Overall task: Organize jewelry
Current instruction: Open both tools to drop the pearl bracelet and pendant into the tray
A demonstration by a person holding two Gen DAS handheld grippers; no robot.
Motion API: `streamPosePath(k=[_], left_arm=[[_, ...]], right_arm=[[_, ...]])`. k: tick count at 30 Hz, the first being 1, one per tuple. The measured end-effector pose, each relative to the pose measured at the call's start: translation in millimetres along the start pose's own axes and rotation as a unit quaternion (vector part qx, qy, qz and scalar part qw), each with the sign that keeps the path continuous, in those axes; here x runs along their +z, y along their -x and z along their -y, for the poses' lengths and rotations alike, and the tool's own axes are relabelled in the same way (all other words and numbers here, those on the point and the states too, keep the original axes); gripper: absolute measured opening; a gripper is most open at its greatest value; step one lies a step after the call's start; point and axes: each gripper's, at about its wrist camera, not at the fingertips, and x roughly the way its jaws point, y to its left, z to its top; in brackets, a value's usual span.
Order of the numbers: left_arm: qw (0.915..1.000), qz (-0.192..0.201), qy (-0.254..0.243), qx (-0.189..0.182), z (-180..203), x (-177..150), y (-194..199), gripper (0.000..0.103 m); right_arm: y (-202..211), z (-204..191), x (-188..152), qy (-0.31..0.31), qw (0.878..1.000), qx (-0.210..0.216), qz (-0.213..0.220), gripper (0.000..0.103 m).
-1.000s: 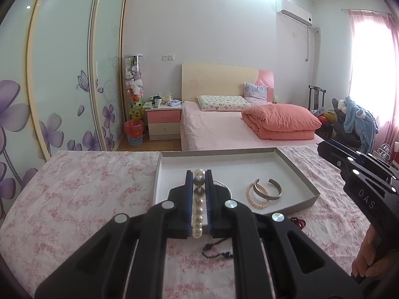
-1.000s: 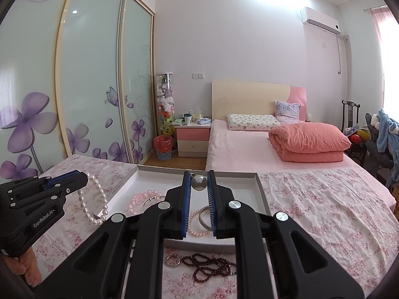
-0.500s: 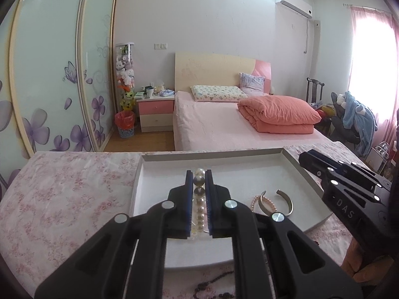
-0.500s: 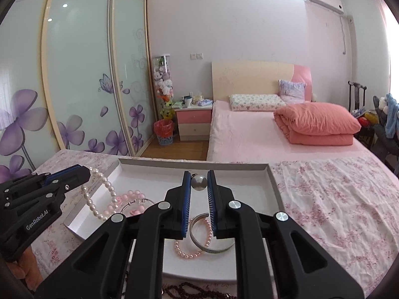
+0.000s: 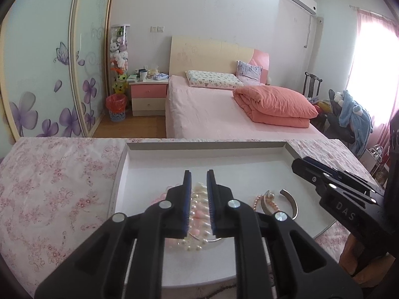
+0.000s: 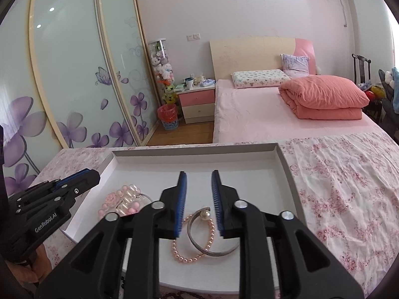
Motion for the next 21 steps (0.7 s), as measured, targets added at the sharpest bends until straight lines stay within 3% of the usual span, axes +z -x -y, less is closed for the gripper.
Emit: streamPosePath(k=[11,21], left_arm=[[0.9994,0.015,0.022,0.024,-21,6,21,0.02],[0.9983,0.021,0.01,0.053,-29,-18,65,0.027]], right_arm=[[22,8,-2,-0.009,1.0,-0.016,0.013,0.031],[52,13,-26,0.007,1.0,-0.029,-0.005,0.031]])
